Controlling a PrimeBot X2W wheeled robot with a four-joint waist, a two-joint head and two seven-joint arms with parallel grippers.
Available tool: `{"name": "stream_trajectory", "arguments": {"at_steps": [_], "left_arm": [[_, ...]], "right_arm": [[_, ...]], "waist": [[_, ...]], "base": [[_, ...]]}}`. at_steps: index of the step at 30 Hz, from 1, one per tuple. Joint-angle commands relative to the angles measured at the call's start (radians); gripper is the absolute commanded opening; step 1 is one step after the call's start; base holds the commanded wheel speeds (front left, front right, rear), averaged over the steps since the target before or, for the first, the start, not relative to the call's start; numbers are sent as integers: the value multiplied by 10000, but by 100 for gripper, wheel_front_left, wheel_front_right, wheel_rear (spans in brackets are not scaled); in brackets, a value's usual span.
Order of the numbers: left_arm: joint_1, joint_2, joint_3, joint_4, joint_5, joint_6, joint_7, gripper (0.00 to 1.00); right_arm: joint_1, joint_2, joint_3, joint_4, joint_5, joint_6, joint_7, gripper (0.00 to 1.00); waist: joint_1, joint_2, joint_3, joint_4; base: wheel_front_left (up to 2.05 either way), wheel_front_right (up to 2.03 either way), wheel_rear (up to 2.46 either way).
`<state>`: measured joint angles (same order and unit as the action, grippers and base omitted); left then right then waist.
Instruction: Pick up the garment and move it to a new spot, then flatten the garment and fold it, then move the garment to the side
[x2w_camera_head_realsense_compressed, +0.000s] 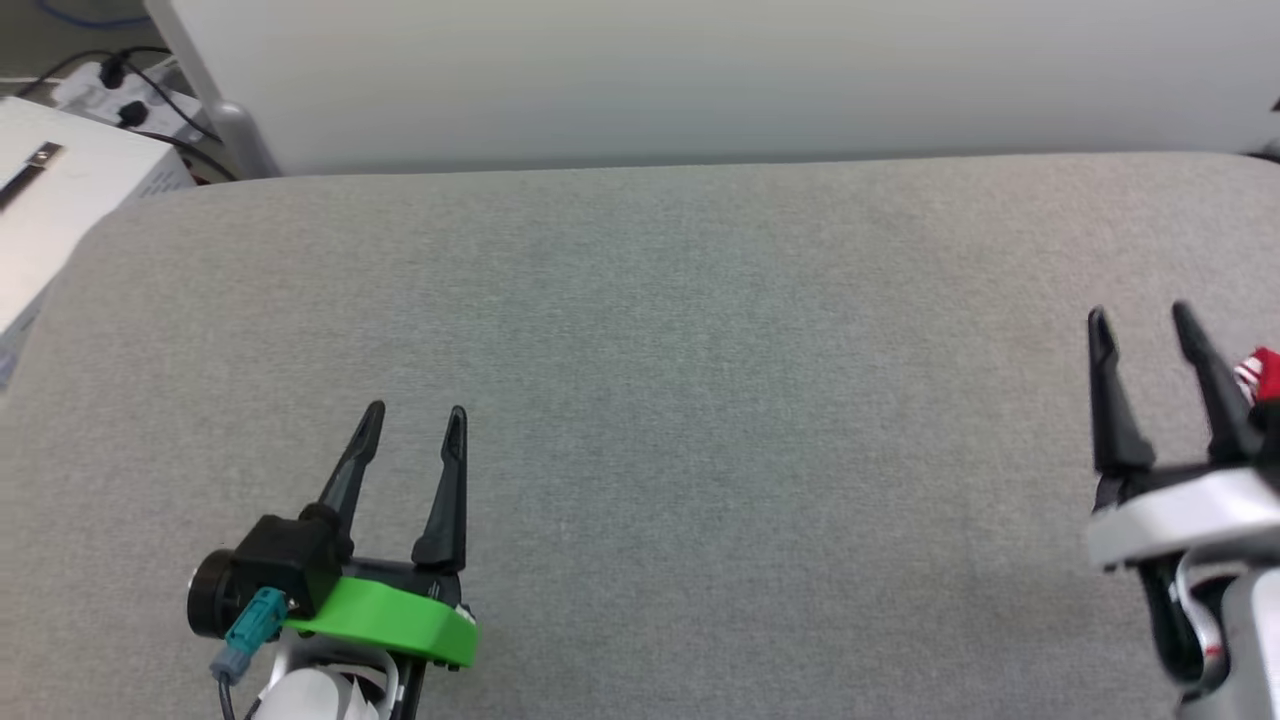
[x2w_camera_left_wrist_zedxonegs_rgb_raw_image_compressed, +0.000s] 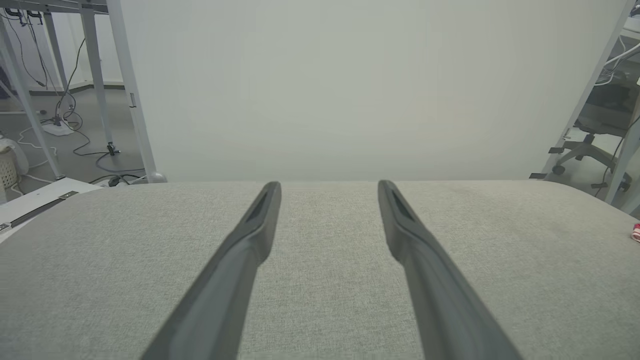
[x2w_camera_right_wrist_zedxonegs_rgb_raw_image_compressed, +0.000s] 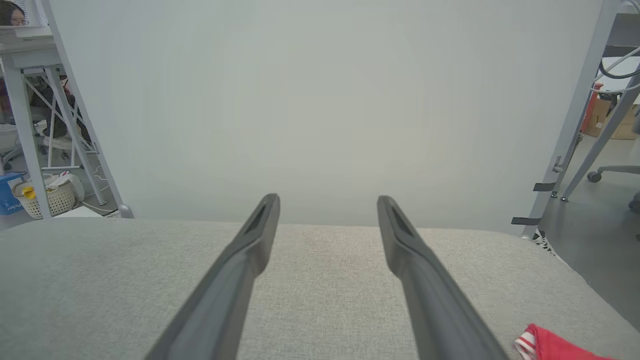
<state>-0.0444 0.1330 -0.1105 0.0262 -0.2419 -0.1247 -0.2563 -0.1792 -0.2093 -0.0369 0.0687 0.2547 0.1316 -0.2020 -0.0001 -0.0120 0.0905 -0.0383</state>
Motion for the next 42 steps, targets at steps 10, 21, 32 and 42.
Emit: {"name": "stream_trajectory", "arguments": {"at_steps": [10,21,32,42], "left_arm": [[235,-260,233,382,100,-57,-55,100],[259,-348,328,358,175,-58,-55,100],[359,-410,292,-19,122,-59,-55,100],[353,-396,330,169,-28,-59,-55,100]], "right_arm": [[1632,1236,45,-84,-438,-9,-480,100],[1574,1465,257,113,-659,-9,-582,100],[1498,1499,310,97,-842,-9,-595,100],[1540,1517,266,-1,-860,-9,-596,100]], "waist": [[1,120,-474,508],[1,120,-479,526],[1,120,-396,465],[1,120,-369,431]], "base": [[0,0,0],[0,0,0],[0,0,0],[0,0,0]]}}
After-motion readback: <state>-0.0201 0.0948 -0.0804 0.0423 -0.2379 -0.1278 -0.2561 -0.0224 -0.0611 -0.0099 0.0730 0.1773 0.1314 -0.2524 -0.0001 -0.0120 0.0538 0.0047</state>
